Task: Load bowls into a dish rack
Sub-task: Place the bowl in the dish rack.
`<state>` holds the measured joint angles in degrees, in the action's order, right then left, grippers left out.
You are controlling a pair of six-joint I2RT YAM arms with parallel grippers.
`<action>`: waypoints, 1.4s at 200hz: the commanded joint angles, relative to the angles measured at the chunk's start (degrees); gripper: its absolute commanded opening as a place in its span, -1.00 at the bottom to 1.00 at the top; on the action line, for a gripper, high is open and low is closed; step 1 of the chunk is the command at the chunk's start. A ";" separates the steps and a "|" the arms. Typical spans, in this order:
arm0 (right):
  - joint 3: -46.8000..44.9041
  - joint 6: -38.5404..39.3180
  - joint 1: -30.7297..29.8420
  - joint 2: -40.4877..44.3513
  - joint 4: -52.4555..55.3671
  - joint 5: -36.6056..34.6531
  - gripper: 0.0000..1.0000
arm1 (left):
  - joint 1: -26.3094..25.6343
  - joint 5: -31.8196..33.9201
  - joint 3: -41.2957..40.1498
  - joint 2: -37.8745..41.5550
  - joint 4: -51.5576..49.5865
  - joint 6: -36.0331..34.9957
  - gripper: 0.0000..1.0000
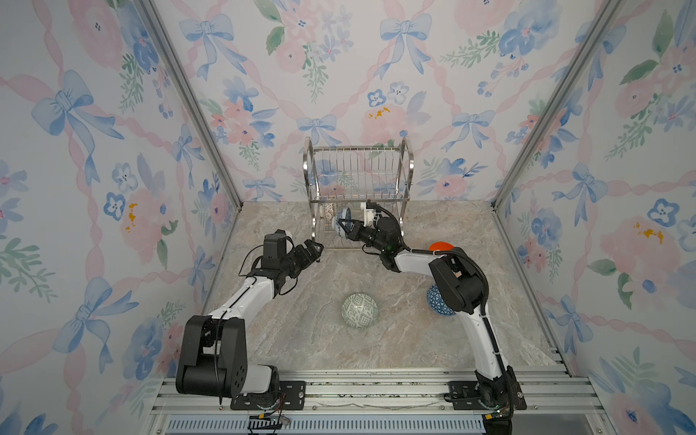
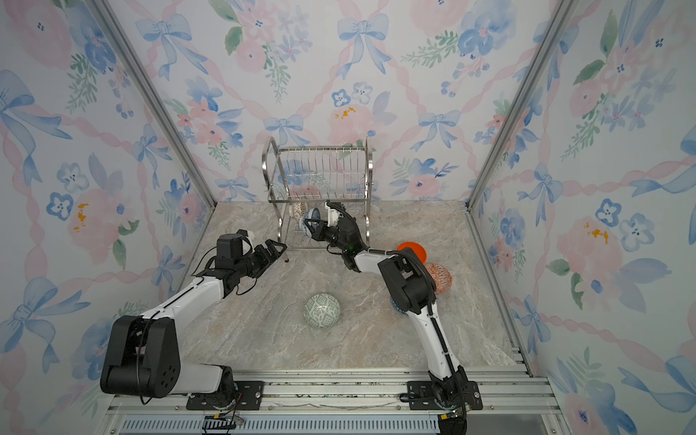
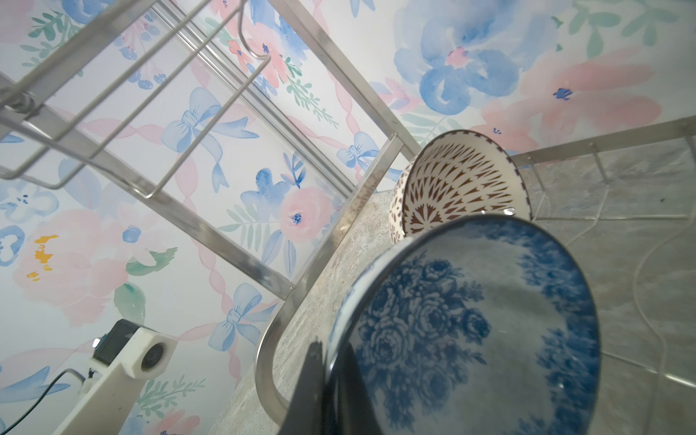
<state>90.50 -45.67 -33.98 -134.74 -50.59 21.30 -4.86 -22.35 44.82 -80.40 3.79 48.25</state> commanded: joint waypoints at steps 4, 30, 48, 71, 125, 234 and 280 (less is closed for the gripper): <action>3.89 -0.93 1.52 -2.07 -5.30 0.59 -1.00 | -0.28 0.26 1.84 -1.11 1.12 -0.82 0.95; 5.51 -0.96 1.81 -3.72 -6.04 0.59 -1.00 | -0.32 0.38 2.31 -1.72 1.22 -0.85 0.95; 6.95 -1.41 1.90 -5.12 -6.78 0.53 -1.00 | -0.29 0.33 2.55 -2.16 1.28 -0.88 0.95; 9.00 -1.89 2.07 -6.99 -7.42 0.59 -1.00 | -0.27 0.38 2.73 -2.41 1.26 -0.87 0.95; 13.70 -2.58 2.42 -10.47 -6.37 1.37 -1.00 | -0.23 0.37 2.64 -3.00 1.30 -1.27 0.95; 17.58 -0.14 2.16 -11.91 8.81 -2.24 -1.00 | -0.22 2.22 5.97 -6.24 2.06 -0.94 0.95; 18.84 -0.38 2.16 -13.23 12.11 -3.08 -0.93 | -0.23 2.22 5.98 -6.83 2.19 -1.22 0.95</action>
<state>107.81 -46.26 -31.92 -145.34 -45.76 19.86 -4.86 -20.80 49.84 -86.56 5.32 48.23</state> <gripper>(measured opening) 0.078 0.975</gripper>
